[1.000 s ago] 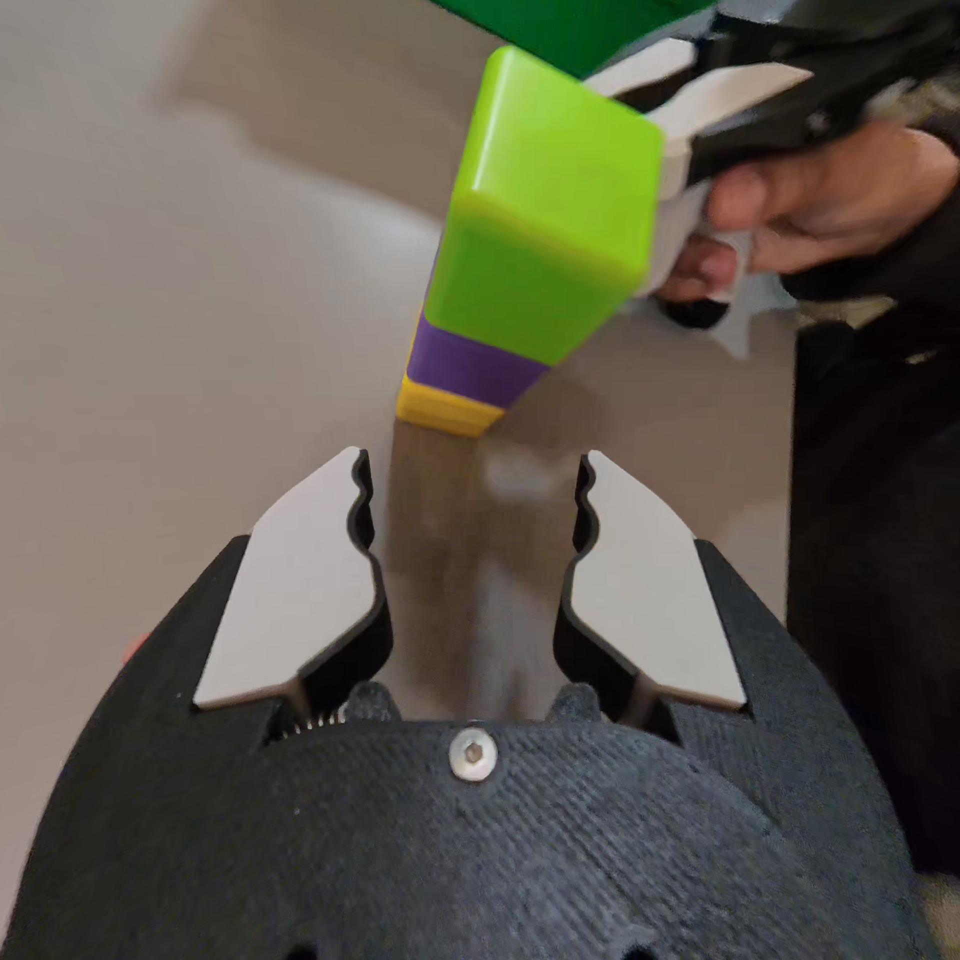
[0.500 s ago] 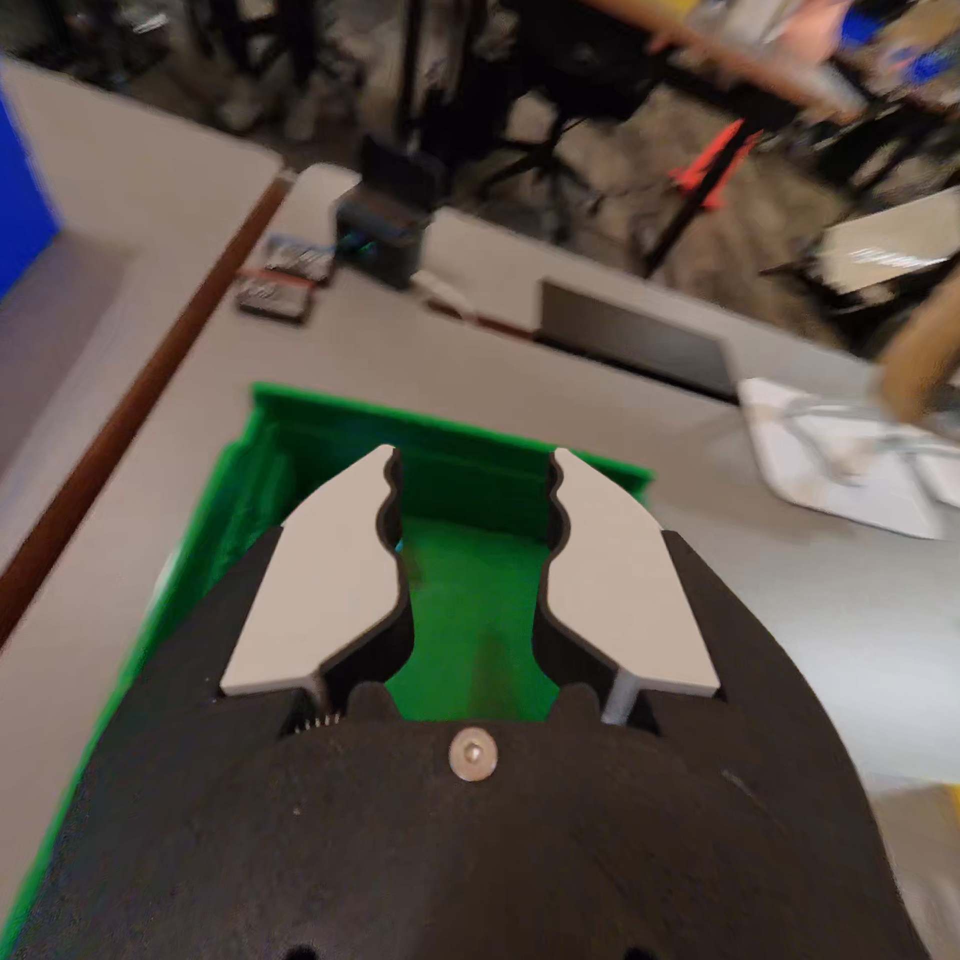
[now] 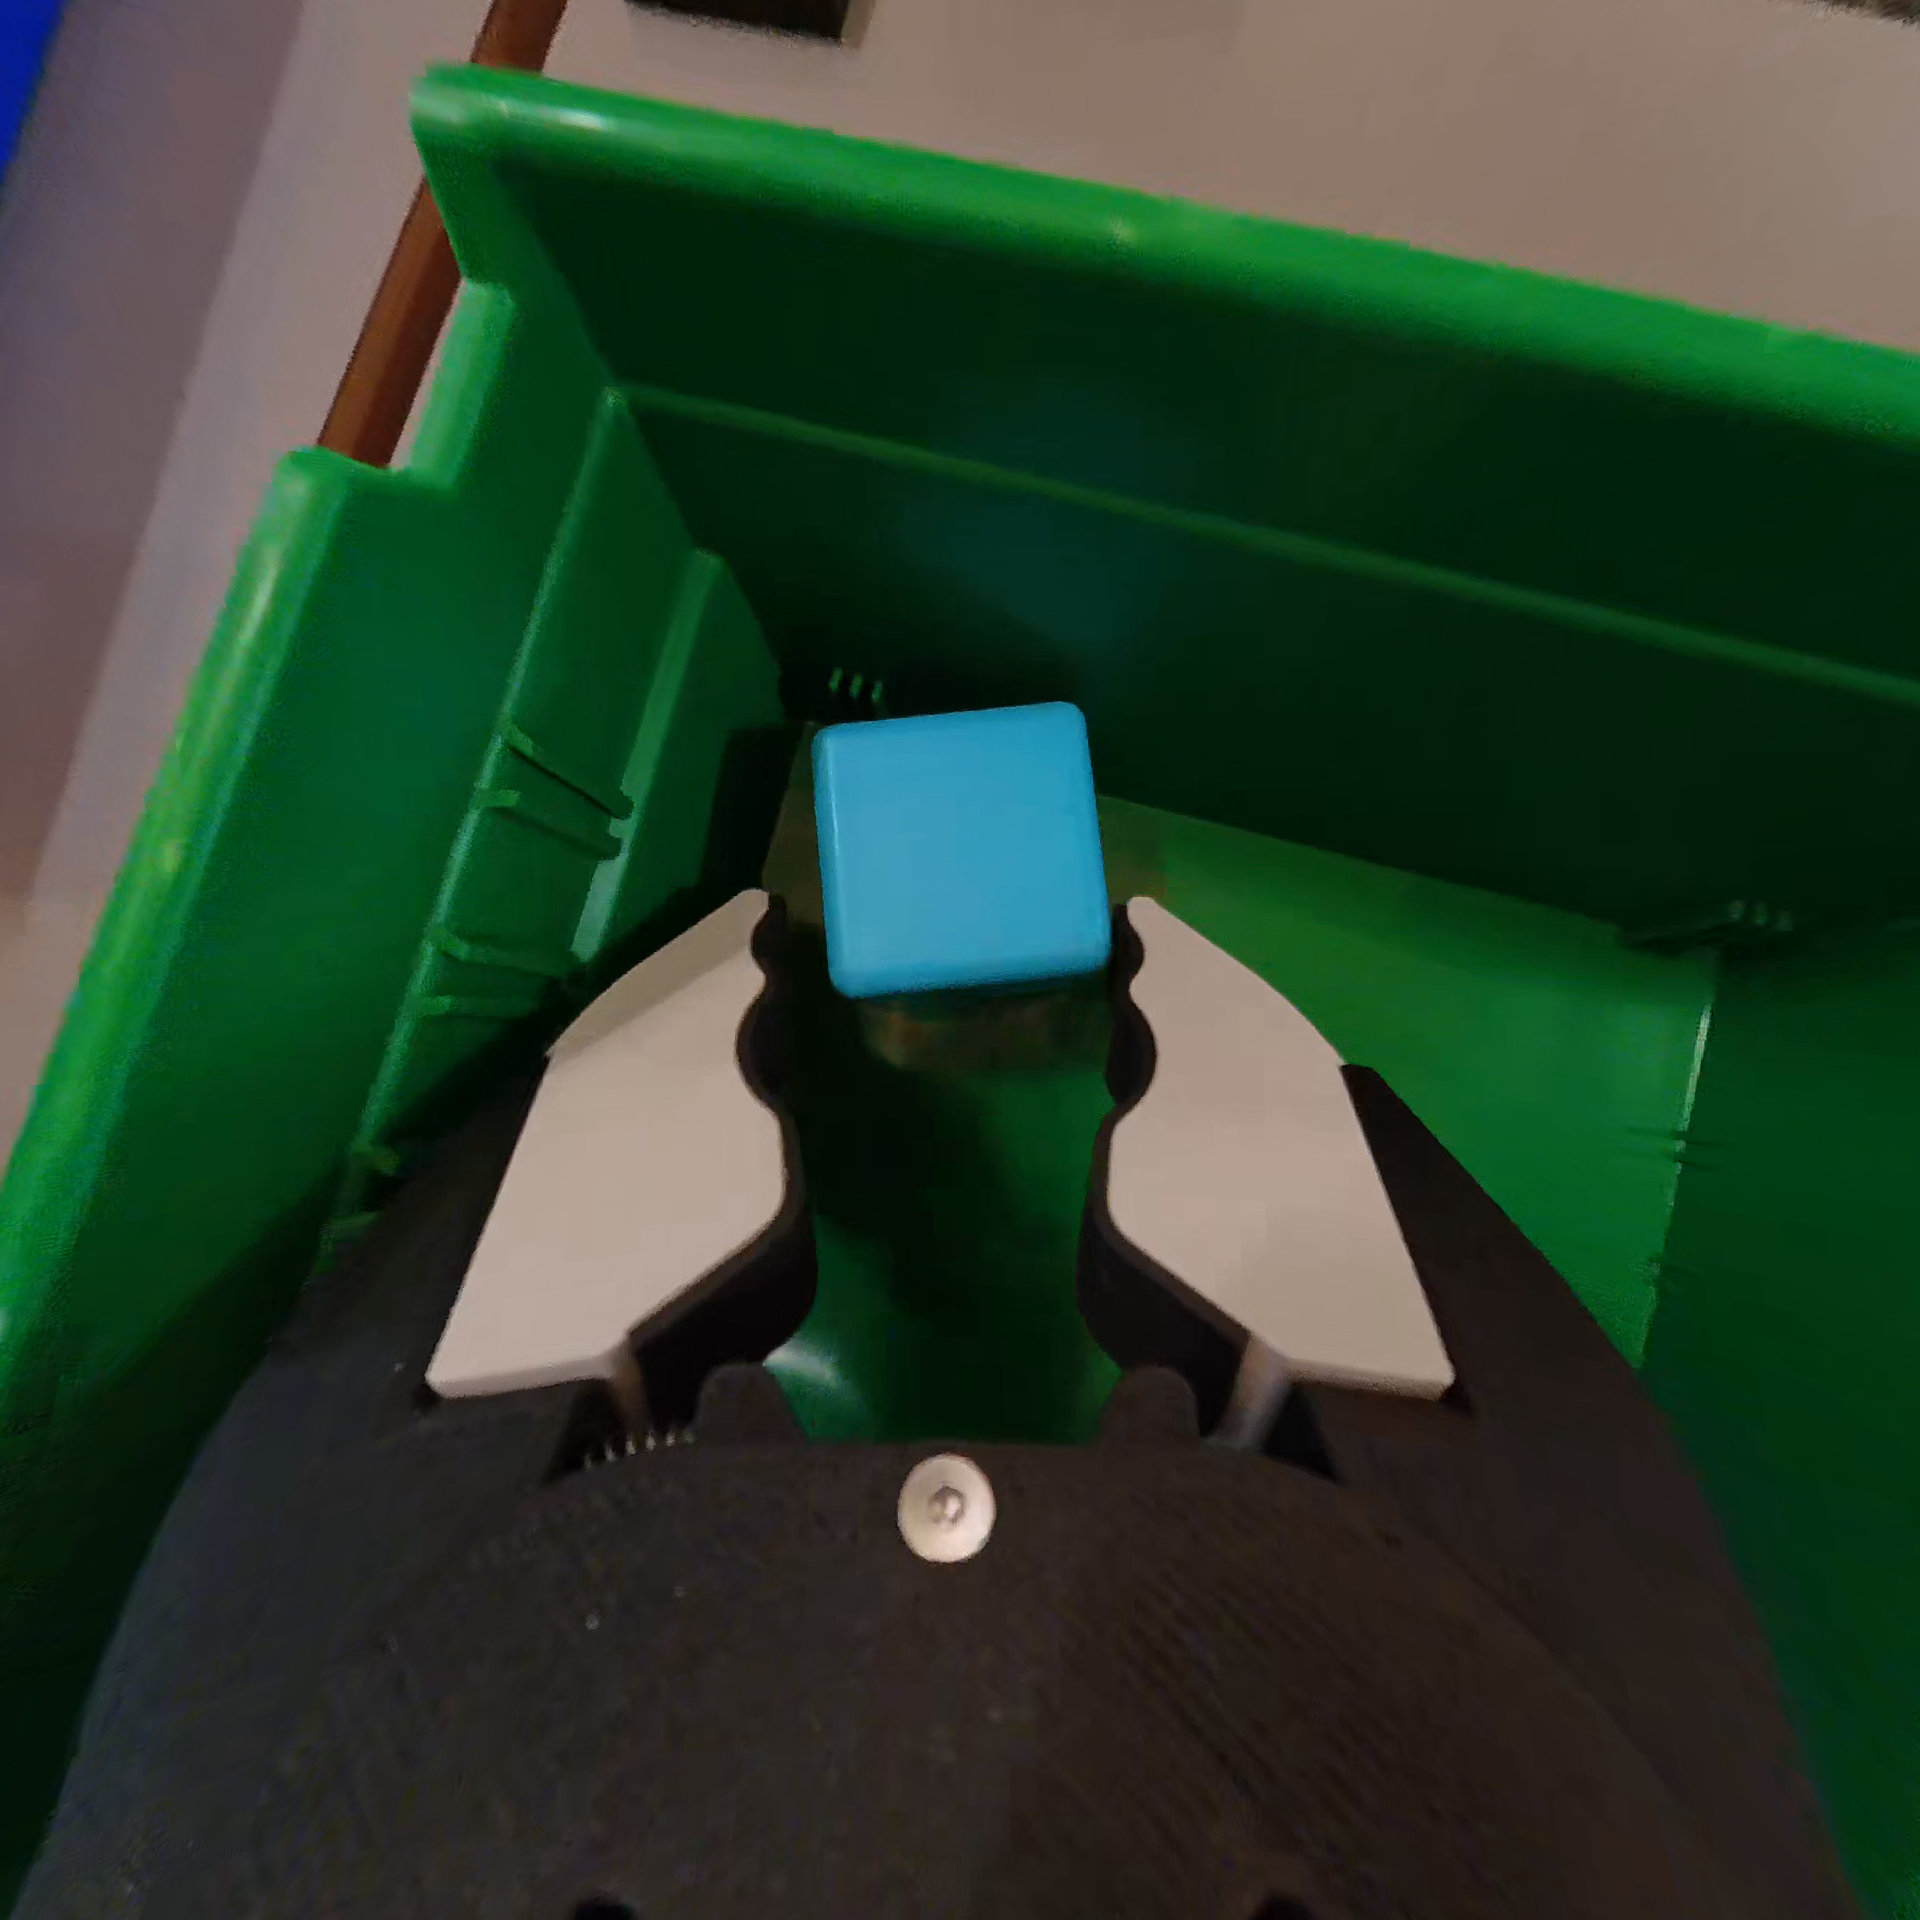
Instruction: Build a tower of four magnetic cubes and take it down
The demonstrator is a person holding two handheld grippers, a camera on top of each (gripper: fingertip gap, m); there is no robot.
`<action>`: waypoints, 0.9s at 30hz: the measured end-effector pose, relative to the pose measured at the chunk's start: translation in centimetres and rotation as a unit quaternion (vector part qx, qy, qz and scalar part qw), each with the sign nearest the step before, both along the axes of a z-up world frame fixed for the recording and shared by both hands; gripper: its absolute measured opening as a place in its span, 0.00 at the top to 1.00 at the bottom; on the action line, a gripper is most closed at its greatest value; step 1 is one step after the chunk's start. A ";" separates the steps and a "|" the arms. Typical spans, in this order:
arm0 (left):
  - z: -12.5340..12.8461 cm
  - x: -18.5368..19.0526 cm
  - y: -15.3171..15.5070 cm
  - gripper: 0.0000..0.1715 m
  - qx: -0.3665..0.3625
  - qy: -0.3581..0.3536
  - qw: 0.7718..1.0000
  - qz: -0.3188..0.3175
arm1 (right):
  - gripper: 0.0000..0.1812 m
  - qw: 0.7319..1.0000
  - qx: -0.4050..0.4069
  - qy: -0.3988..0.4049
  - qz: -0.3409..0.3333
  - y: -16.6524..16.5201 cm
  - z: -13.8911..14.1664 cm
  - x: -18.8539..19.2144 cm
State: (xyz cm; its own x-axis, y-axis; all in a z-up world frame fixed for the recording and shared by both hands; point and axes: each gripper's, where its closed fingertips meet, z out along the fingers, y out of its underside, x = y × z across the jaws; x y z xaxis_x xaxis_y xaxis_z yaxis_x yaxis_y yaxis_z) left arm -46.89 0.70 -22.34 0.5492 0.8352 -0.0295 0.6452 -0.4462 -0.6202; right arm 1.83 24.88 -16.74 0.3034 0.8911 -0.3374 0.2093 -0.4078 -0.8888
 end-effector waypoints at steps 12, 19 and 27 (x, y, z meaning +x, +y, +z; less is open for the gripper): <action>10.8 1.9 3.6 0.71 0.104 0.096 0.985 -0.099 | 0.89 1.000 -0.005 -0.003 0.000 -0.1 -0.2 0.5; 19.8 8.6 9.1 0.72 0.127 0.224 0.943 -0.211 | 0.90 1.000 -0.006 -0.005 0.007 -0.5 -0.3 0.5; 21.1 21.1 17.3 0.71 0.184 0.166 0.879 -0.407 | 0.90 1.000 -0.009 -0.006 0.011 -0.8 -0.4 0.7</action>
